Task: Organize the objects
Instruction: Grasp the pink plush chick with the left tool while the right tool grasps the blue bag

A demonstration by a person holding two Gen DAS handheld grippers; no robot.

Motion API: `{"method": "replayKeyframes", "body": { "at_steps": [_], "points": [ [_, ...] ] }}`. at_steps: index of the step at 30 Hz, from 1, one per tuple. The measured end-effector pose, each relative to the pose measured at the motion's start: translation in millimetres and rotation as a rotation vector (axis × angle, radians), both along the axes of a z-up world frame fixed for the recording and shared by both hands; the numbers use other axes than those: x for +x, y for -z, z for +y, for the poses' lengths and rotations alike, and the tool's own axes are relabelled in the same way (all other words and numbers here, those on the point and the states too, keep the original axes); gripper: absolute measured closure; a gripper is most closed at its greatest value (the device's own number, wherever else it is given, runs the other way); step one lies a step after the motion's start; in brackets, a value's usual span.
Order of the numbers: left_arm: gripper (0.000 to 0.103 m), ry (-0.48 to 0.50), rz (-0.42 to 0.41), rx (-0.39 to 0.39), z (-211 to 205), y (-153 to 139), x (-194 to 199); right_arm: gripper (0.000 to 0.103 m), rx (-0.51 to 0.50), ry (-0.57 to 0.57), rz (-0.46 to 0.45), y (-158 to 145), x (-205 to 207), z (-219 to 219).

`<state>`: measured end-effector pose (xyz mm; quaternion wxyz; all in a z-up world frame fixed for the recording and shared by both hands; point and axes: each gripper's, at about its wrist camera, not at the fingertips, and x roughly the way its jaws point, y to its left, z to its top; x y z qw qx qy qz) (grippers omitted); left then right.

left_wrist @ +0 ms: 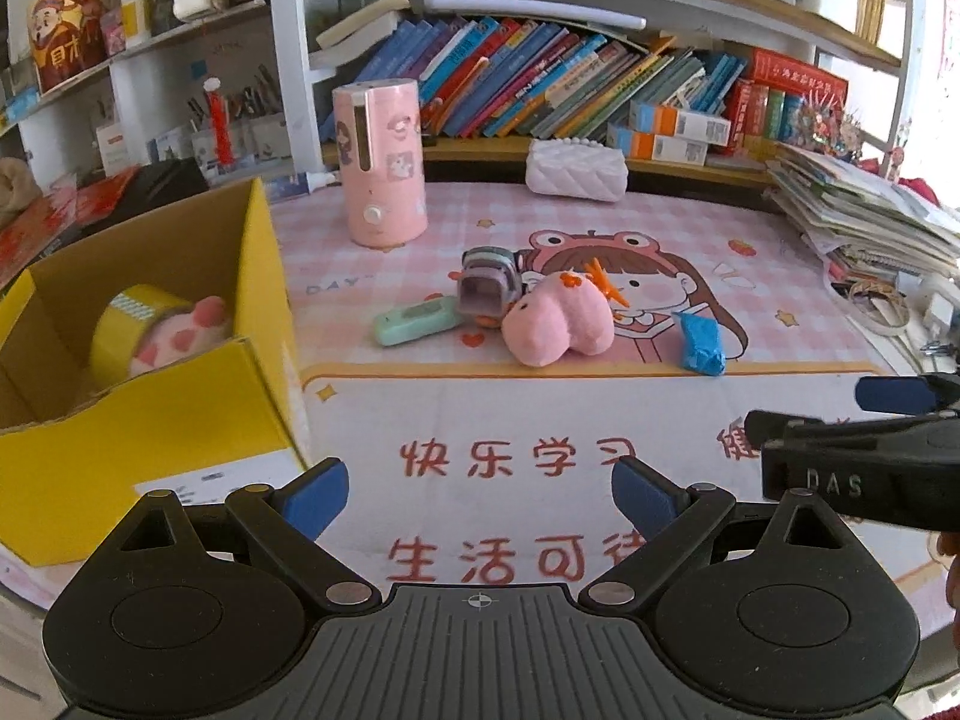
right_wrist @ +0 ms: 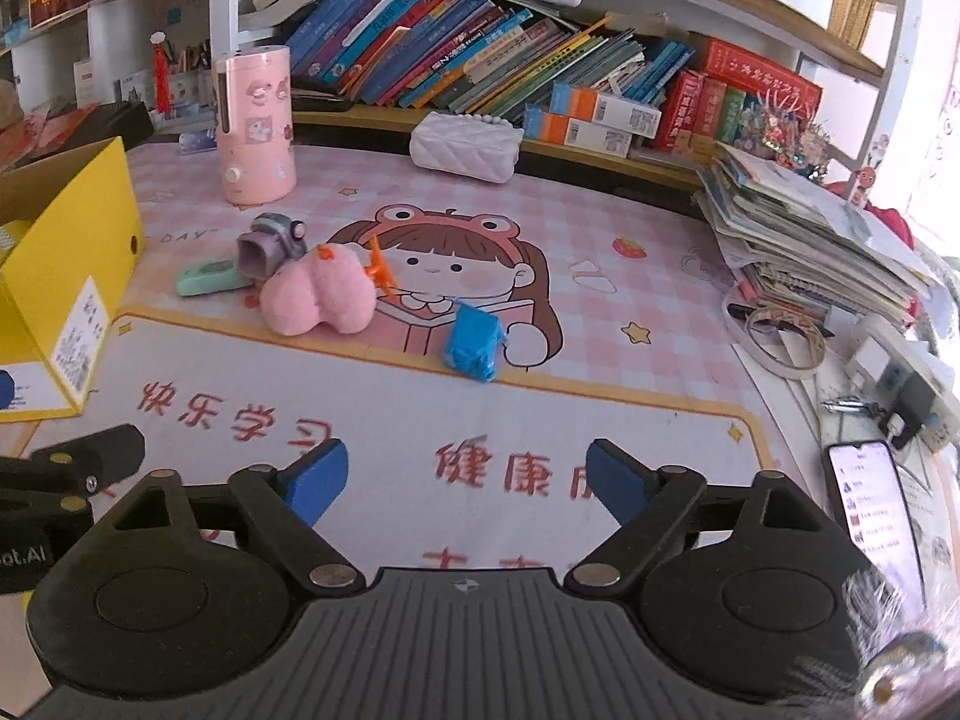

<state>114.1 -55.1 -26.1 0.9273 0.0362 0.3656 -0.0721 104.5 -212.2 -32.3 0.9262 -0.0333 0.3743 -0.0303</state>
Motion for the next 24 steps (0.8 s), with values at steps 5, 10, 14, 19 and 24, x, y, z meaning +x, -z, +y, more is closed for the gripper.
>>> {"method": "replayKeyframes", "body": {
  "at_steps": [5, 10, 14, 19, 24],
  "points": [
    [0.007, -0.015, 0.018, 0.011, -12, 4, 12, 0.042, 0.042, 0.012, 0.011, 8, 30, -18],
    [0.007, -0.022, 0.014, 0.034, -20, 4, 23, 0.049, 0.101, 0.047, 0.019, 17, 65, -35],
    [0.007, -0.034, -0.005, 0.052, -23, 1, 34, 0.051, 0.128, 0.036, 0.028, 23, 91, -40],
    [0.007, -0.041, -0.019, 0.049, -26, -2, 48, 0.052, 0.137, 0.015, 0.055, 35, 120, -40],
    [0.007, -0.034, -0.02, 0.038, -34, -1, 67, 0.067, 0.158, -0.015, 0.081, 44, 137, -40]
  ]
}}
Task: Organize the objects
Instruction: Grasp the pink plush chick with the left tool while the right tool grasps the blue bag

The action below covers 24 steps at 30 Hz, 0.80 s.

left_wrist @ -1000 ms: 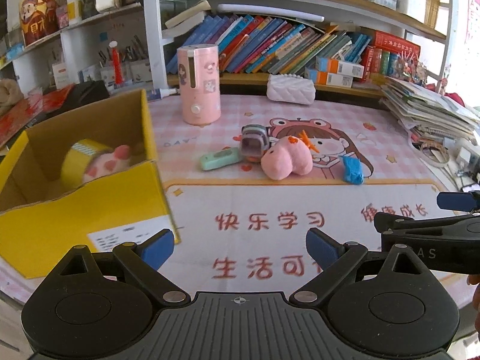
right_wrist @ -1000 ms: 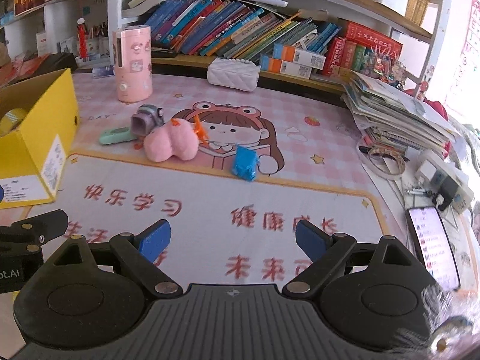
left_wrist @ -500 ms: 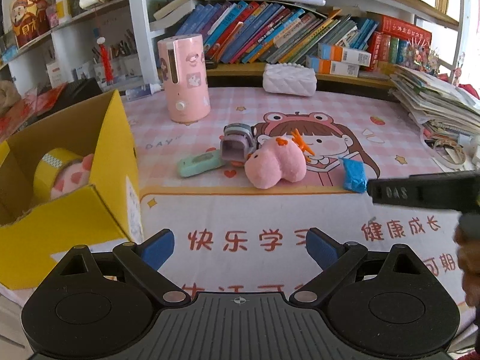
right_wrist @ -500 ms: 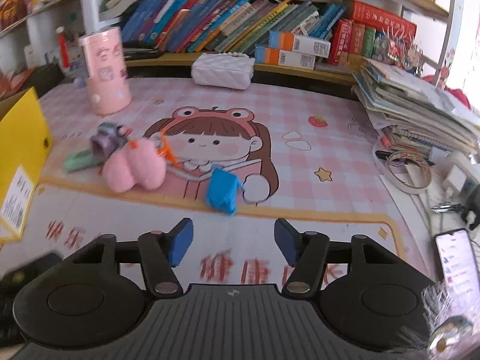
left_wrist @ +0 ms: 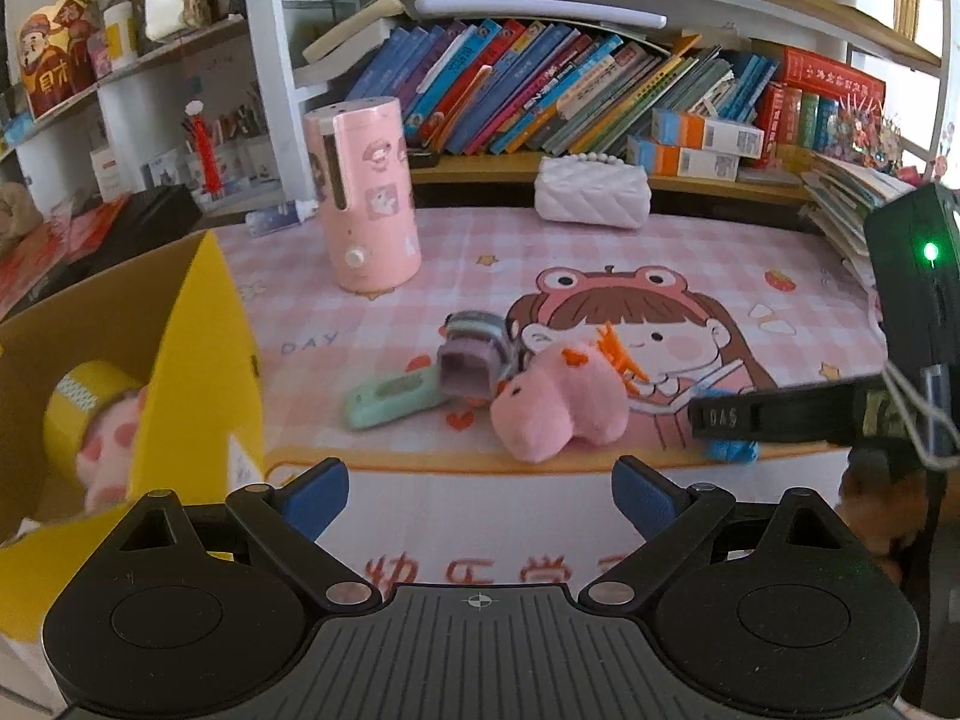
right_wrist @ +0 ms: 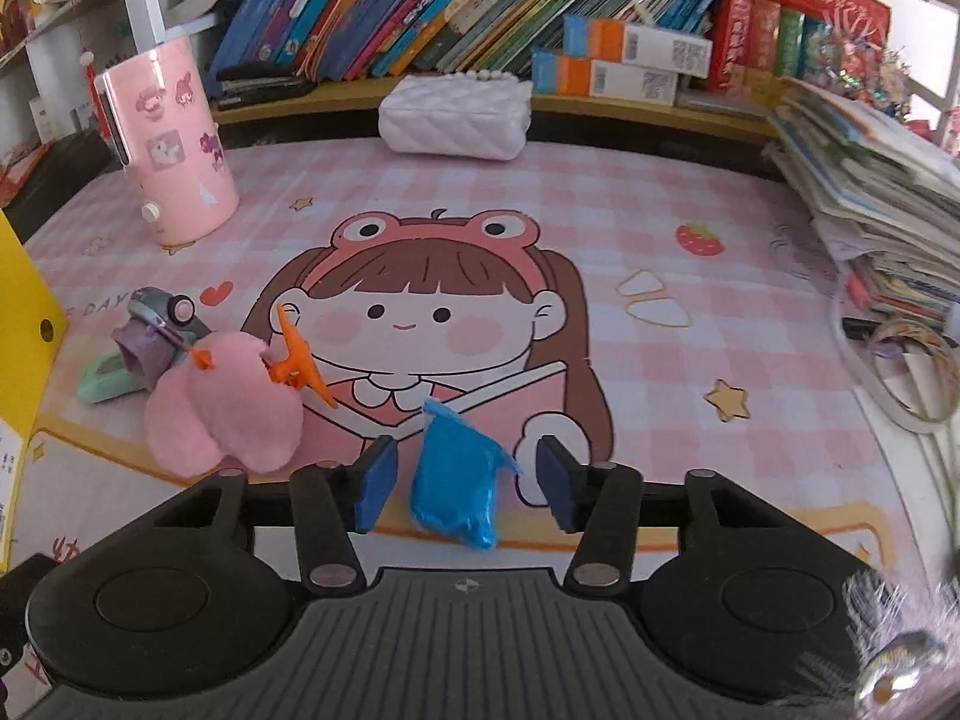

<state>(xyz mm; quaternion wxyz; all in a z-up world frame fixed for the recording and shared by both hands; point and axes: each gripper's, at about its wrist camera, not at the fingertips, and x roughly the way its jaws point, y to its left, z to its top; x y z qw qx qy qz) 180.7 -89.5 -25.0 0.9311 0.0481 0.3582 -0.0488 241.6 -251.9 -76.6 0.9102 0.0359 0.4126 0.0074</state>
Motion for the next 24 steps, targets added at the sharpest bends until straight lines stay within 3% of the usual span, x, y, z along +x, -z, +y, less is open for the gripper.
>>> {"method": "replayKeyframes", "body": {
  "at_steps": [4, 8, 12, 18, 20, 24],
  "points": [
    [0.007, 0.023, -0.01, 0.009, -10, 2, 13, 0.078, 0.028, -0.041, -0.023, -2, 0, -7],
    [0.009, 0.066, 0.001, 0.055, -26, 7, 30, 0.078, 0.047, -0.009, -0.044, -12, -9, -22],
    [0.02, 0.125, 0.026, 0.131, -44, 21, 47, 0.078, 0.063, 0.02, -0.052, -20, -21, -37],
    [0.022, 0.155, 0.048, 0.174, -64, 37, 68, 0.078, 0.124, -0.007, -0.084, -34, -40, -47],
    [0.027, 0.161, 0.06, 0.194, -68, 43, 74, 0.078, 0.132, -0.011, -0.082, -36, -42, -48],
    [0.028, 0.13, 0.082, 0.175, -67, 50, 85, 0.078, 0.132, -0.012, -0.078, -36, -44, -48]
  ]
}}
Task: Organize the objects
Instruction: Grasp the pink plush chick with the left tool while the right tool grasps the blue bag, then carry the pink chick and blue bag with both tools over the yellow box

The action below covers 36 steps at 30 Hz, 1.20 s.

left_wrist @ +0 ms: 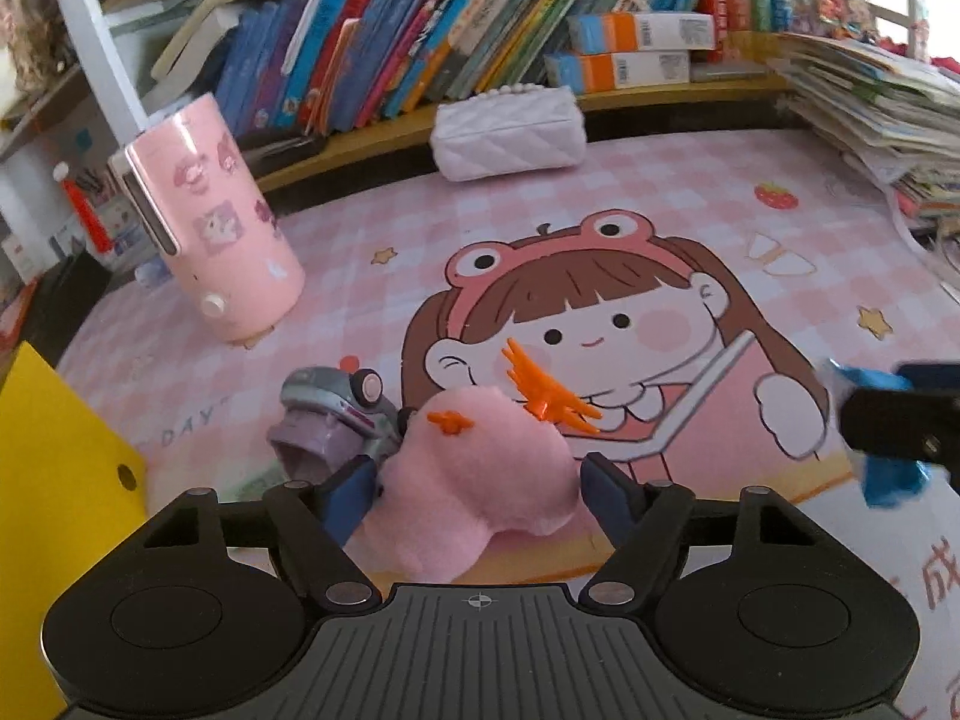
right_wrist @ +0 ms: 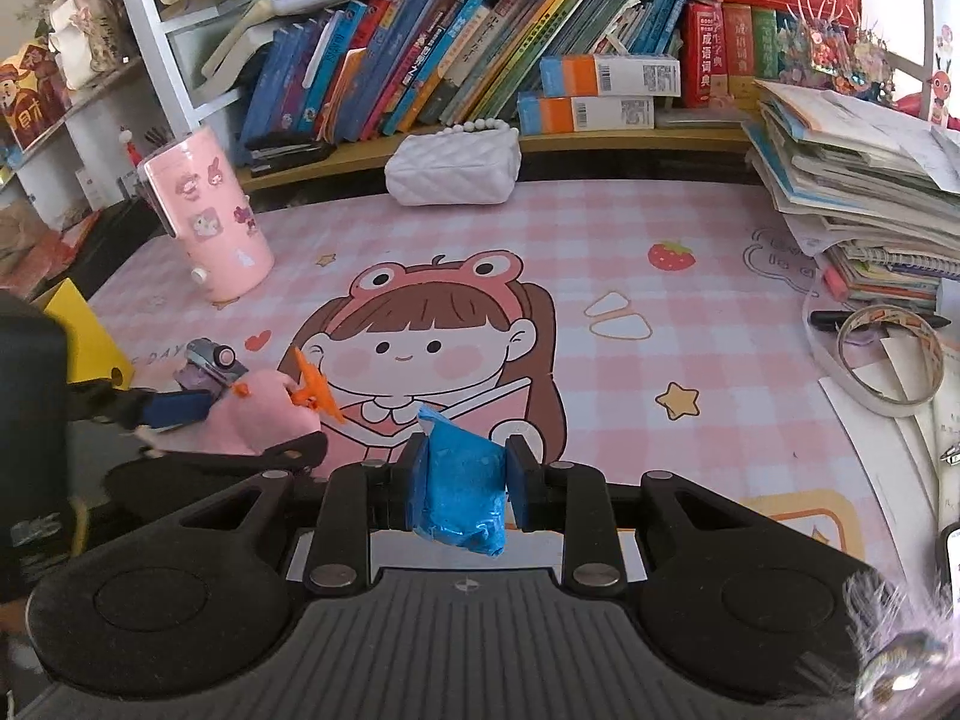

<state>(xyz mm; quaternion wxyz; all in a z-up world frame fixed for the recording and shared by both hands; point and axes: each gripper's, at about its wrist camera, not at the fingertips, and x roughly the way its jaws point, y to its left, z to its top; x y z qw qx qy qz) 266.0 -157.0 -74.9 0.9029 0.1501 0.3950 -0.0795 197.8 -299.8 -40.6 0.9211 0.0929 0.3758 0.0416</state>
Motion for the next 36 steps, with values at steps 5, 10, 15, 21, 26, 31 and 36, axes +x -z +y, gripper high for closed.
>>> {"method": "replayKeyframes", "body": {
  "at_steps": [5, 10, 15, 21, 26, 31, 36],
  "points": [
    [0.049, -0.021, 0.013, 0.002, 5, 6, 8, 0.078, 0.0, -0.004, 0.004, -1, -3, 0],
    [0.065, -0.044, 0.013, -0.072, 19, -5, 1, 0.078, -0.016, 0.005, -0.007, -2, -5, 2],
    [0.065, -0.027, -0.008, -0.106, 25, -16, -19, 0.078, -0.025, 0.01, 0.005, -1, -7, 5],
    [0.065, -0.011, -0.008, -0.164, 34, -27, -48, 0.078, -0.031, -0.005, 0.003, -2, -12, 13],
    [0.065, -0.025, -0.014, -0.211, 45, -35, -67, 0.078, -0.042, -0.02, 0.007, -2, -18, 22],
    [0.065, -0.042, -0.022, -0.248, 57, -41, -88, 0.078, -0.062, -0.046, 0.003, -4, -28, 33],
    [0.065, -0.054, -0.022, -0.273, 73, -42, -110, 0.079, -0.083, -0.063, 0.013, -5, -39, 47]
  ]
}}
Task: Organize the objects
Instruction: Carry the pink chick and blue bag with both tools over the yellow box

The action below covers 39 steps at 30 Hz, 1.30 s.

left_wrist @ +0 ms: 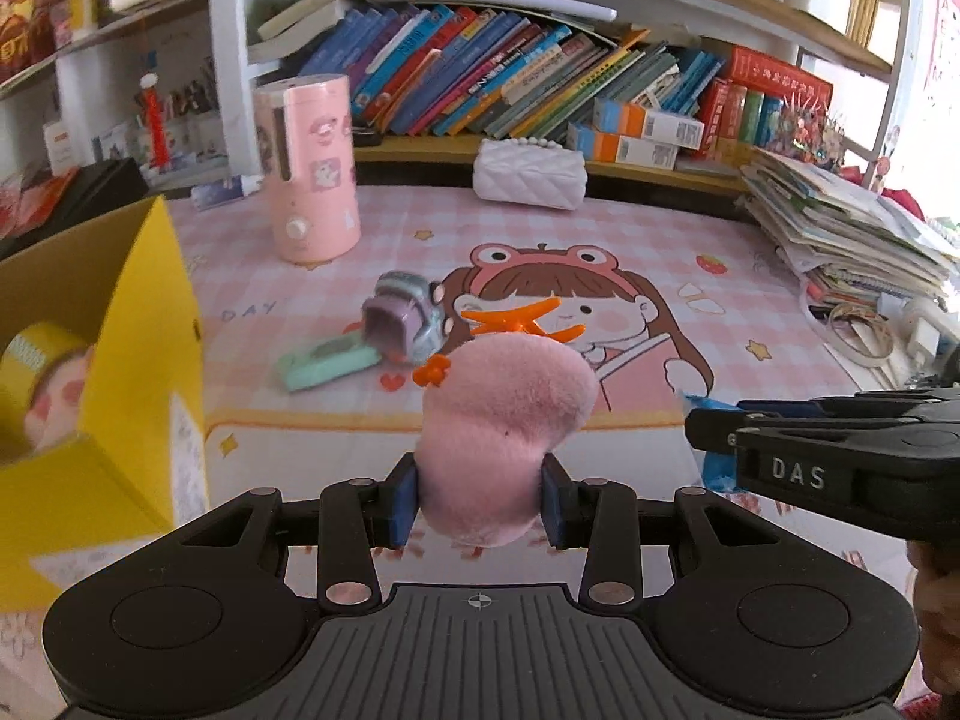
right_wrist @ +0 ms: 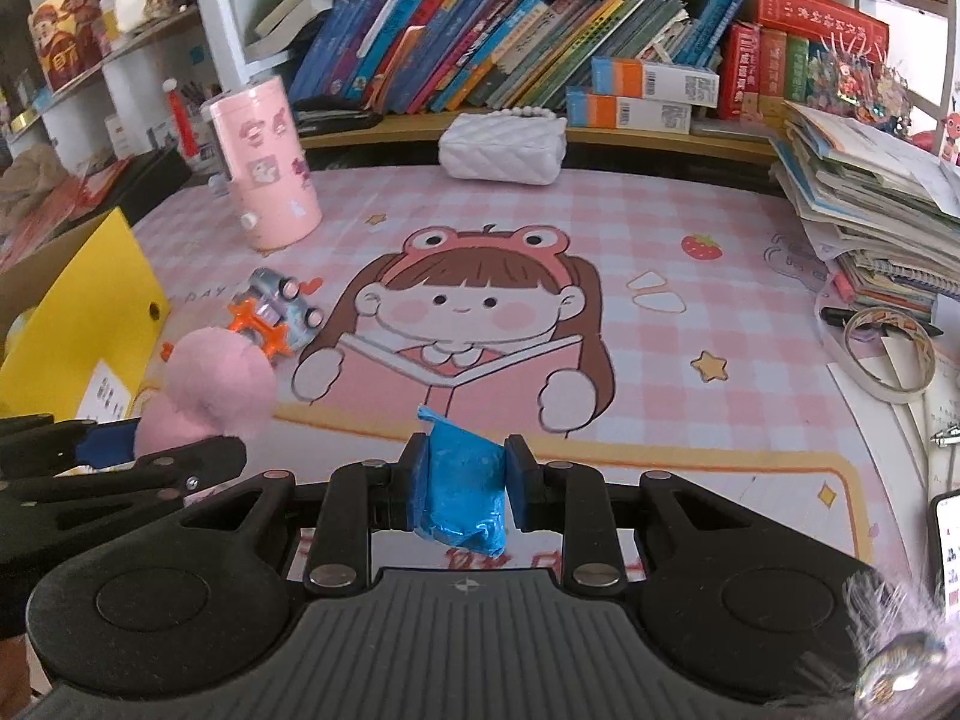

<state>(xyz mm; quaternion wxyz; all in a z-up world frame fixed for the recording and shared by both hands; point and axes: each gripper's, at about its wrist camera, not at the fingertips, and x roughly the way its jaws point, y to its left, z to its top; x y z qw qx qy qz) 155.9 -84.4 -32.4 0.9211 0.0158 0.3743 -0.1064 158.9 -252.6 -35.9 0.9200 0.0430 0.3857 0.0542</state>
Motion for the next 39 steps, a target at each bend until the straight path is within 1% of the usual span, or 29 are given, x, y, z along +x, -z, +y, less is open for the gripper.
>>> {"method": "replayKeyframes", "body": {
  "at_steps": [6, 12, 21, 27, 36, 39],
  "points": [
    [0.065, -0.03, -0.012, -0.016, 25, -3, -22, 0.079, -0.012, -0.018, 0.007, -3, -17, 22],
    [0.065, -0.069, -0.022, -0.026, 59, -7, -49, 0.079, -0.021, -0.051, 0.003, -9, -36, 54],
    [0.065, -0.156, -0.031, -0.023, 120, -16, -93, 0.079, -0.023, -0.154, 0.009, -13, -70, 121],
    [0.065, -0.223, -0.049, -0.016, 159, -23, -123, 0.079, -0.018, -0.221, -0.01, -19, -94, 164],
    [0.065, -0.282, -0.074, -0.012, 200, -31, -155, 0.079, -0.018, -0.288, -0.036, -26, -124, 212],
    [0.065, -0.287, -0.085, -0.012, 209, -32, -163, 0.079, -0.02, -0.3, -0.043, -28, -132, 223]
  ]
}}
